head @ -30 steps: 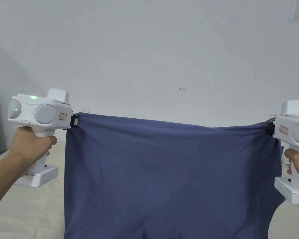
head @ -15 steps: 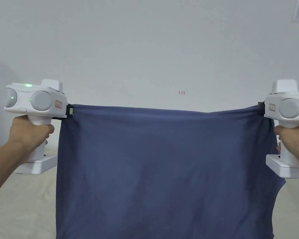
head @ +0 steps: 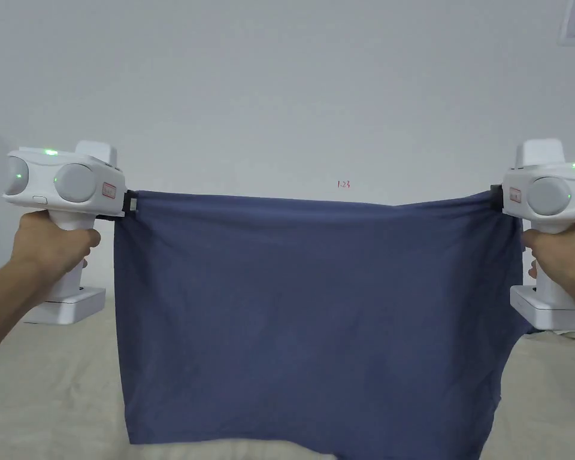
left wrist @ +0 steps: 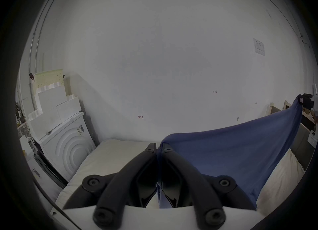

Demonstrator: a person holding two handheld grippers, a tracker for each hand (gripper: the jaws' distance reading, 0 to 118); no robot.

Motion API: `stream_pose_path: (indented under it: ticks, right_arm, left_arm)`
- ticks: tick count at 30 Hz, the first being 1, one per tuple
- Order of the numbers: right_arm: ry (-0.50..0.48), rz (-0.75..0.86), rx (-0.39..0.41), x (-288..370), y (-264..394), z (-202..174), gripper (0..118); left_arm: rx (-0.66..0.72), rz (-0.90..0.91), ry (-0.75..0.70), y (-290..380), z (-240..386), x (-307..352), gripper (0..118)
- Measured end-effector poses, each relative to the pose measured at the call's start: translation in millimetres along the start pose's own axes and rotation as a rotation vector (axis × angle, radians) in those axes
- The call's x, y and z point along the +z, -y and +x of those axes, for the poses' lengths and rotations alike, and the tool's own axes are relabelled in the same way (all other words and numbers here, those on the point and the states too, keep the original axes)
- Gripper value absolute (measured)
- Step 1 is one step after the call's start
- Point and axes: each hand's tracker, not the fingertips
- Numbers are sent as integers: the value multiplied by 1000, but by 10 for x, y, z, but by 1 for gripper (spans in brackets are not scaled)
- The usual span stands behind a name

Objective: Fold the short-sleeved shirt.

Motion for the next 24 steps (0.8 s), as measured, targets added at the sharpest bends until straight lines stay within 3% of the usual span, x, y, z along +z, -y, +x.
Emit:
stream_pose_path:
  ticks: [5, 13, 24]
  right_arm:
    - [-8, -16, 11, 287, 253, -6, 0]
    - [-31, -34, 91, 1141, 913, -7, 0]
    - [-56, -110, 65, 2323, 2113, 83, 0]
  left_arm:
    - [-5, -16, 14, 276, -7, 202, 0]
    - [-8, -35, 50, 941, -189, 811, 0]
    - [1, -101, 90, 2196, -387, 1619, 0]
